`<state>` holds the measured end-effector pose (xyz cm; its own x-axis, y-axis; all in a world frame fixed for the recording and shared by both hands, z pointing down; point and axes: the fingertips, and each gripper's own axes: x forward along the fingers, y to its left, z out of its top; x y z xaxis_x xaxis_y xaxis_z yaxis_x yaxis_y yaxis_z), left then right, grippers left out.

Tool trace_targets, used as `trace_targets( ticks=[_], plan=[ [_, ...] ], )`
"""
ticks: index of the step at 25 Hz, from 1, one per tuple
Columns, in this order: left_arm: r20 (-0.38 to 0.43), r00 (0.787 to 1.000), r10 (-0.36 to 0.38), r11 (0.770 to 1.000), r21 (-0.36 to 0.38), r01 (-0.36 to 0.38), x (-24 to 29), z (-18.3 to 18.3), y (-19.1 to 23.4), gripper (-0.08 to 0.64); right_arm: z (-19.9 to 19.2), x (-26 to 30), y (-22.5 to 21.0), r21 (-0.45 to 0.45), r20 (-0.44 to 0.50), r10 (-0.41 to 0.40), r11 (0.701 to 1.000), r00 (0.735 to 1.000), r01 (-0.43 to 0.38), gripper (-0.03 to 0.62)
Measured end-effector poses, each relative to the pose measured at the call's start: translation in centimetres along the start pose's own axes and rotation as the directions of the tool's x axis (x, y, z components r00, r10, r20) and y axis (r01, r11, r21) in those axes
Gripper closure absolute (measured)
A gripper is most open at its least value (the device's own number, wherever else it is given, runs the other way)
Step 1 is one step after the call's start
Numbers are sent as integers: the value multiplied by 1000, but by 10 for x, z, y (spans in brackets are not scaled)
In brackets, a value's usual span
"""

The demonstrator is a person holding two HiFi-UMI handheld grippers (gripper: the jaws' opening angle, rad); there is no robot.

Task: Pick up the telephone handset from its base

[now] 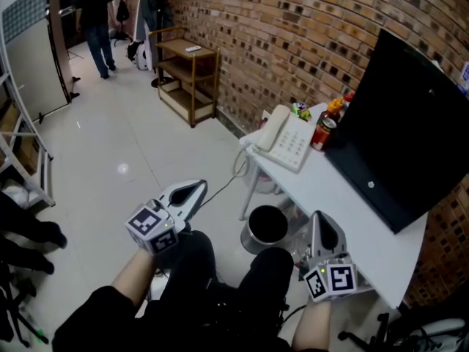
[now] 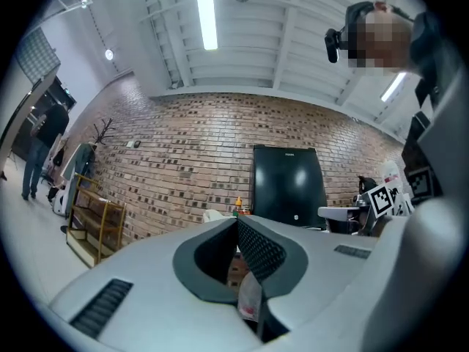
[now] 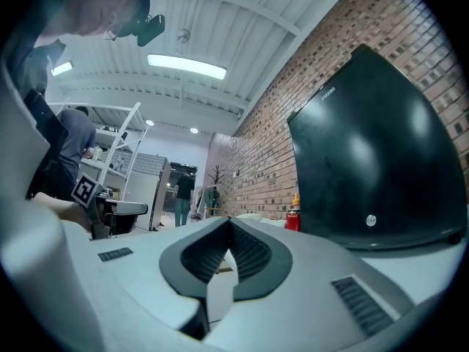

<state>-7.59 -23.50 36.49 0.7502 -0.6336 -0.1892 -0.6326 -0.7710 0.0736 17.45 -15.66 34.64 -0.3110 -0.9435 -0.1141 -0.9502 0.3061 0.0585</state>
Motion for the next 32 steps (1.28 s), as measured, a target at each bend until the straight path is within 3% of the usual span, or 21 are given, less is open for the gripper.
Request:
trace_targets(
  ticks=[9,13,26,29,32],
  plan=[
    [-17,1000,-17,999,29,18,73,13,16,558,20,38,-30,-64,26,4,998,1000,-2,583],
    [-22,1000,-7,1000,7,7,100,18,25,558,20,55,-45,-72,24,-1,997,1000,3,583],
    [-91,996,1,998,70,5,202,29,44,557,9,100,-79,-103,-25,-1,995,1000,-1,583],
    [-139,990,21,999,52,-14,231,24,48,459,4,109,-86,-110,-46,-8,994,999,2,583],
    [-258,965,55,998,22,-51,259,3,58,352,0,117,-93,-104,-62,-12,995,998,6,583]
  ],
)
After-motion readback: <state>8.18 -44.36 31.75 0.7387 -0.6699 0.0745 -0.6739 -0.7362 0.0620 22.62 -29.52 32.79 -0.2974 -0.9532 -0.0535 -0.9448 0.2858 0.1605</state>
